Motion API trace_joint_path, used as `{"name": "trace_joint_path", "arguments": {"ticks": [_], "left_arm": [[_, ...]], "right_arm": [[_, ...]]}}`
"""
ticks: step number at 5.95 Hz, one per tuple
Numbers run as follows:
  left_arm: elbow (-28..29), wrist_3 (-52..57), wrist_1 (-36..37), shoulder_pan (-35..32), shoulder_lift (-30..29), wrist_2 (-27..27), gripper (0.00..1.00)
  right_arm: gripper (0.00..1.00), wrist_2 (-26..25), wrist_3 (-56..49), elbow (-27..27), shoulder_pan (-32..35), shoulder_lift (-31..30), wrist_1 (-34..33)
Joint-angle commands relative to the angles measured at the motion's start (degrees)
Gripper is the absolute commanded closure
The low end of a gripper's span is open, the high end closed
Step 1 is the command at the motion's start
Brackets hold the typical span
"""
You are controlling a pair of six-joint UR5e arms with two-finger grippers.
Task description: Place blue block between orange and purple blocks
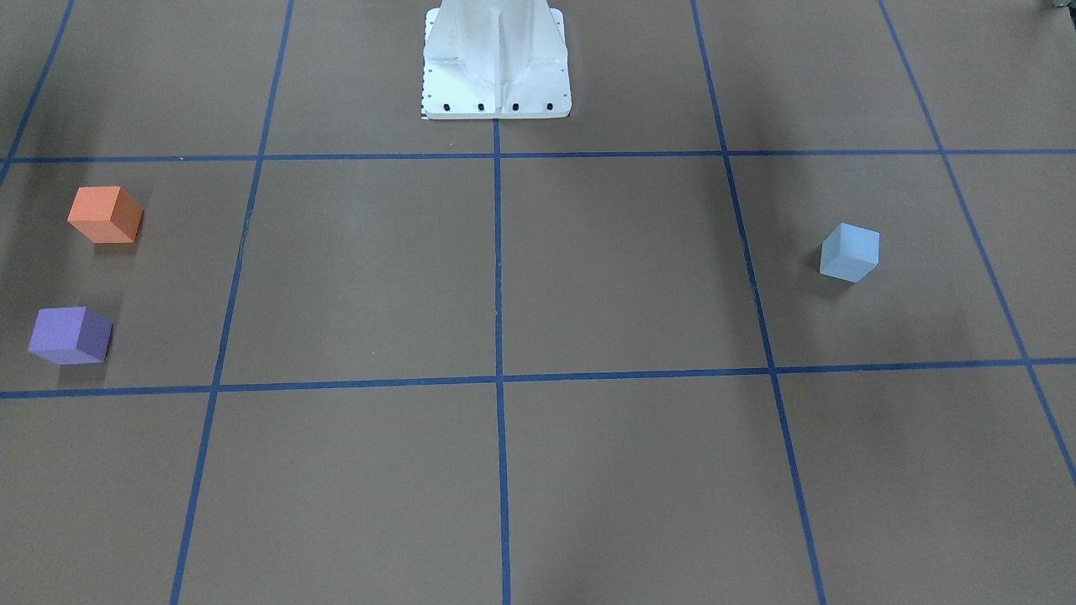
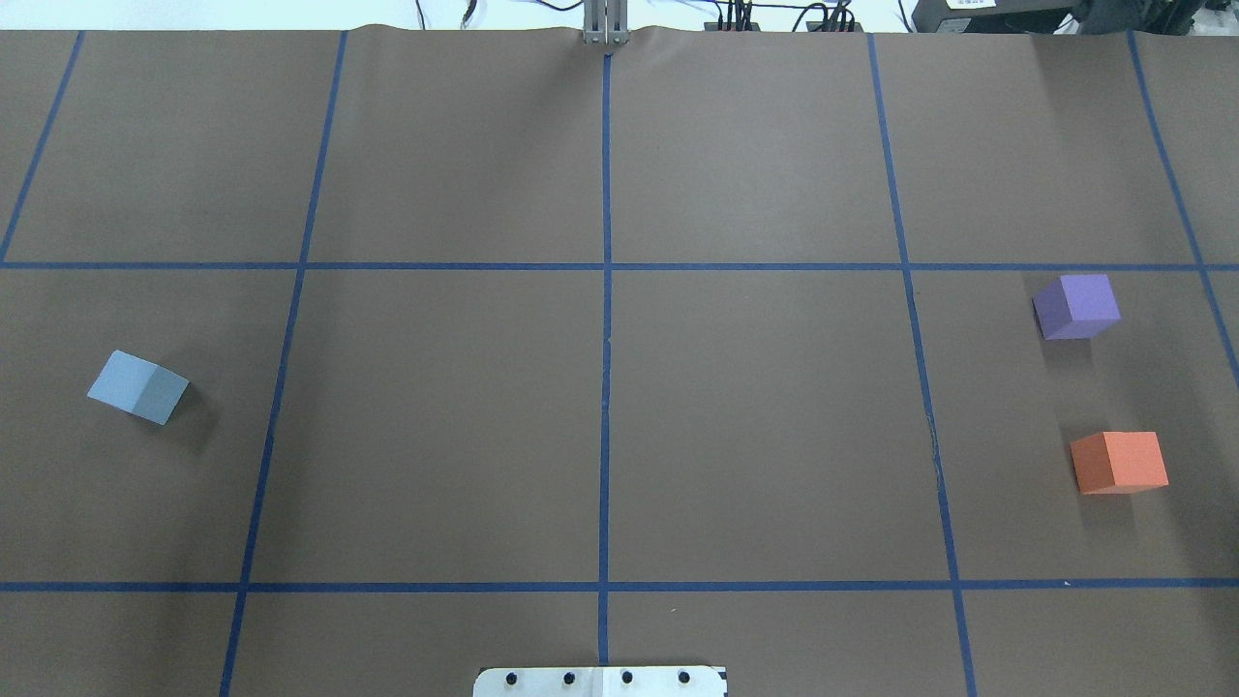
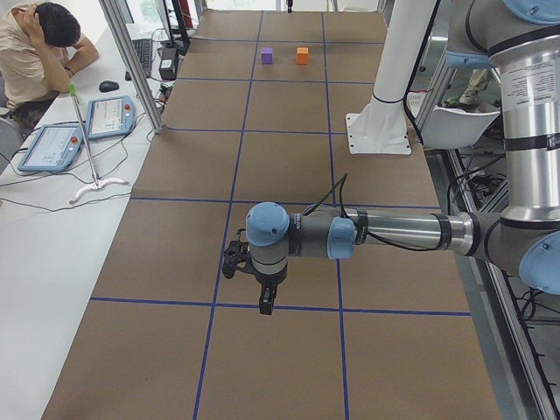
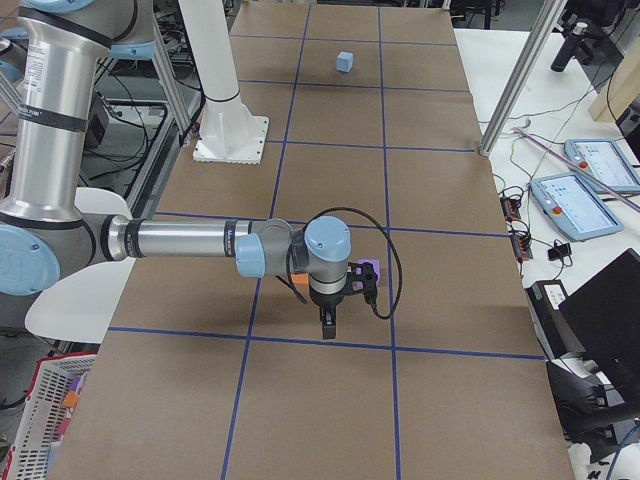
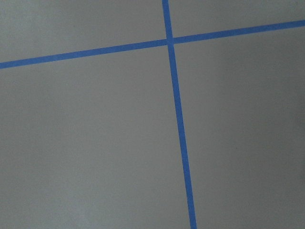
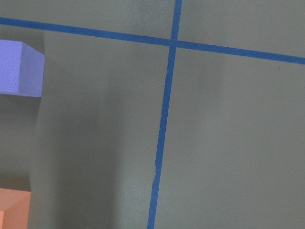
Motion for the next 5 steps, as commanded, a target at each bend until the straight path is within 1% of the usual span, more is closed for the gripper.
{"name": "trace_joint_path", "arguments": {"ticks": [1,2,3,4,5], "left_arm": [[-0.4,-0.36,0.02,0.0,-0.09,-0.06,0.0],[-0.41,-0.45,-0.24,0.0,-0.35,0.63,0.0],[-0.23,-1.58,-2.5,0.0,-1.13,0.12,0.0],[0.12,-3.68,-6.88,0.0,-0.97,-0.15,0.0],[2.99,-3.79,-13.62,0.0,-2.79,0.02,0.0]], "right_arm": [[0.0,0.08,0.0,0.21,-0.23,0.21,0.0],[0.0,0.69,-0.52,0.91,-0.23,0.13,0.0],[0.0,0.7,-0.61,1.09,-0.23,0.21,-0.09],[0.0,0.7,-0.61,0.92,-0.23,0.3,-0.09],[0.0,1.57,-0.61,1.87,-0.23,0.3,0.09]]}}
